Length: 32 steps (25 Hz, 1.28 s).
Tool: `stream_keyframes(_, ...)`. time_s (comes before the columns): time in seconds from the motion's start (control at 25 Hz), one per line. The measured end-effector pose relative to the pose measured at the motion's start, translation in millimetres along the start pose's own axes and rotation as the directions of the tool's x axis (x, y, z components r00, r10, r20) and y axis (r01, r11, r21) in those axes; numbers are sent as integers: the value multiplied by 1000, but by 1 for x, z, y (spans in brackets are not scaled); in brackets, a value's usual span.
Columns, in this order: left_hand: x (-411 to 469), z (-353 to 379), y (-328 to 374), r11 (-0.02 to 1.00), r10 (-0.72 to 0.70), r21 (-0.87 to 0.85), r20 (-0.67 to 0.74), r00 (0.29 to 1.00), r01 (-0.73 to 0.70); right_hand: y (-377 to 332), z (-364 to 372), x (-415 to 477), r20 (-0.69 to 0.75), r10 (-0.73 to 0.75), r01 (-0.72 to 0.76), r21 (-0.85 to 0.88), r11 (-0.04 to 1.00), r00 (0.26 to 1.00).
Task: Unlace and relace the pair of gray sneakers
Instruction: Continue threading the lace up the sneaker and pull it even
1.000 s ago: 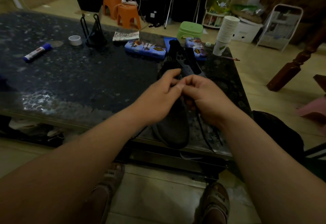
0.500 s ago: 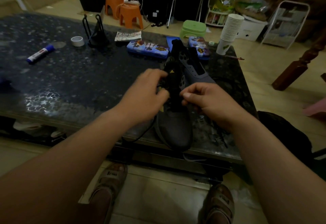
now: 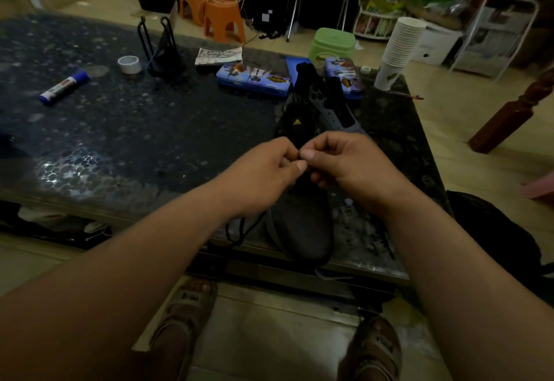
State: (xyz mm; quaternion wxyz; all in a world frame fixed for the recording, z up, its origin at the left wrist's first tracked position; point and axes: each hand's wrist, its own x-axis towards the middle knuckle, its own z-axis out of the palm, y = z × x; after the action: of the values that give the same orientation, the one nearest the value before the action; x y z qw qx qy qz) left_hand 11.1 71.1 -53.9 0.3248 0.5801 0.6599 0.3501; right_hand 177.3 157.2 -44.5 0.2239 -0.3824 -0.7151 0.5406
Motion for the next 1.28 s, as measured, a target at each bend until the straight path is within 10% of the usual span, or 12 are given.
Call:
stream_keyframes(0.08,3,-1,-5,998,-5,57,-75,997,9,-2,2,11,-96,-10,15,50,999,995)
stream_keyframes(0.2,6,0,-15,997,26,76,-166,986,-13,3,-6,39,-278,-209,78,-419,905,937)
stream_keyframes(0.36,4,11,-22,984,94,165,-196,976,-62,5,-15,63,6,-181,129,-727,675,983)
stream_keyframes(0.52,8,9,-26,985,87,164,-212,973,-52,-3,-28,54,-13,-400,323,-564,760,916)
stream_keyframes(1.28,-4,-11,-35,986,-44,-166,-209,977,9,7,1,39,-4,-142,142,57,988,990)
